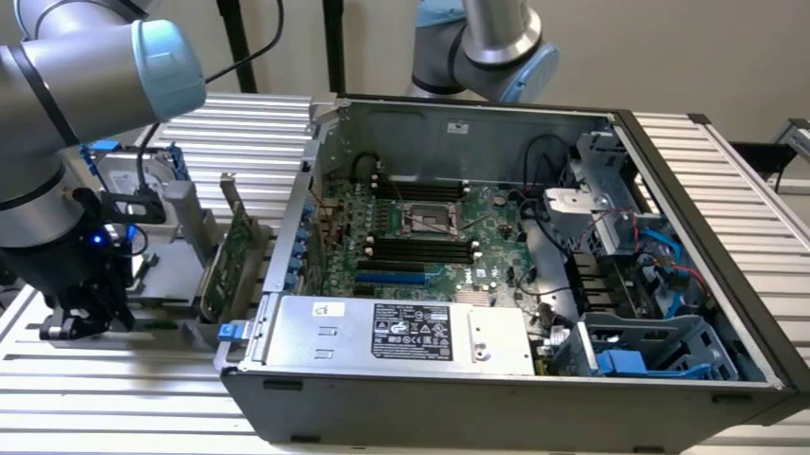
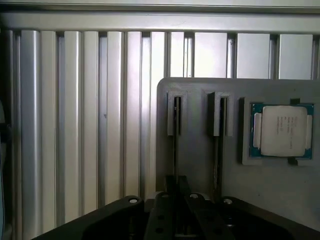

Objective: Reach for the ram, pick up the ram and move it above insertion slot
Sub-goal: 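Pick up the ram and move it above insertion slot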

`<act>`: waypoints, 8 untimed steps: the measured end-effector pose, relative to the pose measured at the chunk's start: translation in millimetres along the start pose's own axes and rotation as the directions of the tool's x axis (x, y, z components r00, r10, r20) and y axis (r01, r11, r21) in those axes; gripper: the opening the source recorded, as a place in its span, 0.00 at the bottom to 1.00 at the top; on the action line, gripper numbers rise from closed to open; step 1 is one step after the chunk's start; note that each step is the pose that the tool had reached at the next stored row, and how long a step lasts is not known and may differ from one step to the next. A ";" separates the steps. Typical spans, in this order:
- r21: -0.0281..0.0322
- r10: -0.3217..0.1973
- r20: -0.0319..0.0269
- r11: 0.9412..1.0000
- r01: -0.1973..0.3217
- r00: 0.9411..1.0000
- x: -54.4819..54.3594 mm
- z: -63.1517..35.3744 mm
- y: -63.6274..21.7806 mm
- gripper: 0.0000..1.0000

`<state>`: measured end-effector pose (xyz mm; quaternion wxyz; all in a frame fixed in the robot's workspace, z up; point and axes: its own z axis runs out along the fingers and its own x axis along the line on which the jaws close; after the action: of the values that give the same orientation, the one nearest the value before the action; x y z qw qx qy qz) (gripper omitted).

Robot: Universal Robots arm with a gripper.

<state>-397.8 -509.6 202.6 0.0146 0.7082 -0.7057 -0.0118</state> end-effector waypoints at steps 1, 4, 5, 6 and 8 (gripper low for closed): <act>-0.002 0.000 0.000 1.000 0.000 1.000 0.0 -2.6 -0.1 0.14; -0.006 0.000 0.000 1.000 0.000 1.000 0.0 -13.3 -0.2 0.14; -0.007 0.000 0.000 1.000 0.000 1.000 0.0 -17.7 -0.2 0.14; -0.008 0.000 0.000 1.000 0.000 1.000 0.1 -22.5 -0.1 0.14; -0.009 0.000 0.000 1.000 0.000 1.000 0.1 -31.4 0.0 0.14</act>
<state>-396.6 -509.5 234.0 0.0177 0.7082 -0.7057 -0.0149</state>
